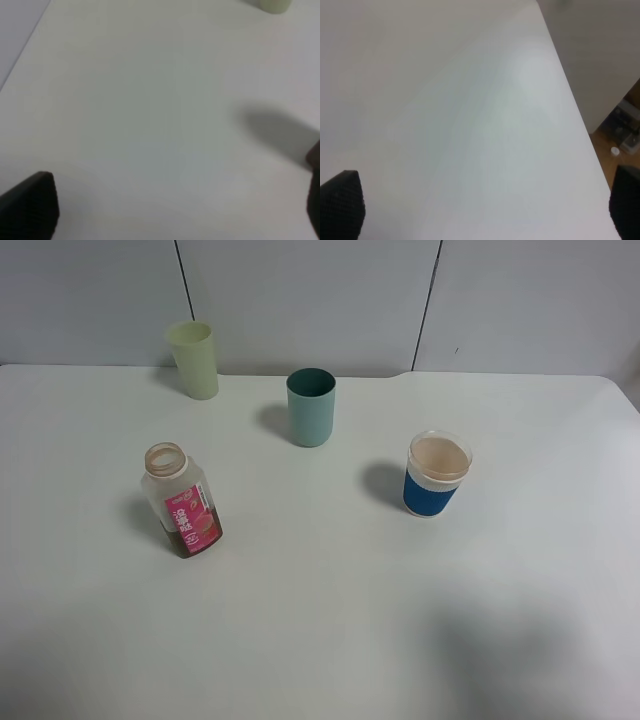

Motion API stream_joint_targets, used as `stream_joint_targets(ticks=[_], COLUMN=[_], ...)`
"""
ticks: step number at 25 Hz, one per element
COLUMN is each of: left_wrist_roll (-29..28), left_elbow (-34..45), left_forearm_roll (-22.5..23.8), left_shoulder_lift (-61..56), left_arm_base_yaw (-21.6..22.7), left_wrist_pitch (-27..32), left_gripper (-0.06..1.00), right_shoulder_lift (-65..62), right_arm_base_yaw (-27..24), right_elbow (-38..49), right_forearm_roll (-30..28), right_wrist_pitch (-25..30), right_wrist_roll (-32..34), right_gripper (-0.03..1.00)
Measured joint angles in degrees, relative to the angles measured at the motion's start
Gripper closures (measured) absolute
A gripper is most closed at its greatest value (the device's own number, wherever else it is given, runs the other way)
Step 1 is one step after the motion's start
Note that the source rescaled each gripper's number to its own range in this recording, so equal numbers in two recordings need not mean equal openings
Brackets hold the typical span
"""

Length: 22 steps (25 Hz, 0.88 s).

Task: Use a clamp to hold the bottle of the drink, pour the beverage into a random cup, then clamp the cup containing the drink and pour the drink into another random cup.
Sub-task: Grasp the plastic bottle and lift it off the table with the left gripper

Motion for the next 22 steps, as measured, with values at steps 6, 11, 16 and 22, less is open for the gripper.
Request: stream_joint_targets(ticks=[6, 11, 16, 22], left_wrist_roll=[0.00, 0.00, 0.00, 0.66], left_elbow=[0.00, 0.00, -0.75, -3.89], left_forearm_roll=[0.00, 0.00, 0.00, 0.00], left_shoulder_lift=[0.00, 0.00, 0.55, 7.92], left_arm_base_yaw=[0.00, 0.00, 0.00, 0.00], left_wrist_pitch=[0.00, 0.00, -0.67, -3.58], left_gripper=[-0.06, -0.06, -0.06, -0.06], right_shoulder_lift=[0.00, 0.00, 0.00, 0.00], right_arm_base_yaw=[0.00, 0.00, 0.00, 0.00], right_elbow=[0.00, 0.00, 0.00, 0.00], right_forearm_roll=[0.00, 0.00, 0.00, 0.00], right_wrist_pitch=[0.00, 0.00, 0.00, 0.00], right_wrist_roll=[0.00, 0.00, 0.00, 0.00], right_gripper=[-0.03, -0.03, -0.03, -0.03])
